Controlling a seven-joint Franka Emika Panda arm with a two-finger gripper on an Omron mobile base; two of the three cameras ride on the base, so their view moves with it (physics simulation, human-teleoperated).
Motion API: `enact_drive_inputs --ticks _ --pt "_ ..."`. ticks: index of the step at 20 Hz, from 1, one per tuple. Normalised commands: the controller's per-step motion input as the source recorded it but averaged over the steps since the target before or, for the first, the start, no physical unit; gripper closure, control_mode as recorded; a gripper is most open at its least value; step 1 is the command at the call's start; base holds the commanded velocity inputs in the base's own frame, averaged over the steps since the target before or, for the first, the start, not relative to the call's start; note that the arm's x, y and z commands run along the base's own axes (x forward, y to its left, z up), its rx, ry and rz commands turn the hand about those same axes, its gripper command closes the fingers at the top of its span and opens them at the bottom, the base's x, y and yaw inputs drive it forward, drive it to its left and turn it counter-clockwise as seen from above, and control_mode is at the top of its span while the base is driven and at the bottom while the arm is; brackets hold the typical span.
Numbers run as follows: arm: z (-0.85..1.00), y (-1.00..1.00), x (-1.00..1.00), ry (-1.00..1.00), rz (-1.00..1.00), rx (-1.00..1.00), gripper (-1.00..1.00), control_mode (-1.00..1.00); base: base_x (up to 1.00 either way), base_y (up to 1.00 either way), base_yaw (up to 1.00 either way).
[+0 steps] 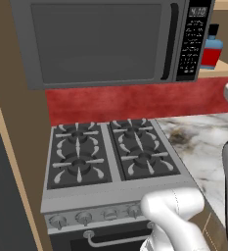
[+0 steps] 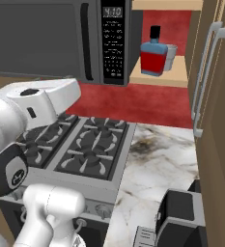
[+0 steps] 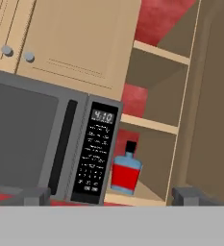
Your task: There is a bowl on the dining counter. Grab a lemon wedge from the fridge and place it in the bowl. Then get the liquor bottle and glass cup from the cabinet and place them next to the bowl.
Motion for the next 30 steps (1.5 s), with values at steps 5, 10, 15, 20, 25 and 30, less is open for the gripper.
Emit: enact_drive_inputs --ticks 5,10,15,20,25,30 --pt "0.07 -0.46 0.21 0.13 0.0 0.09 -1.0 -1.0 0.0 0.0 0.0" --pt "0.0 -0.4 0.46 0.23 0.12 0.14 -1.0 -1.0 0.0 0.0 0.0" --pt "0.0 -0.44 0.34 -0.01 0.14 0.06 -1.0 -1.0 0.0 0.0 0.0" --pt "0.0 -0.22 0.26 -0.15 0.05 0.0 -1.0 -1.0 0.0 0.0 0.0" --pt "0.0 -0.18 0.29 -0.11 0.0 0.0 -1.0 -1.0 0.0 0.0 0.0" --pt "0.0 -0.2 0.26 -0.09 0.01 0.01 -1.0 -1.0 0.0 0.0 0.0"
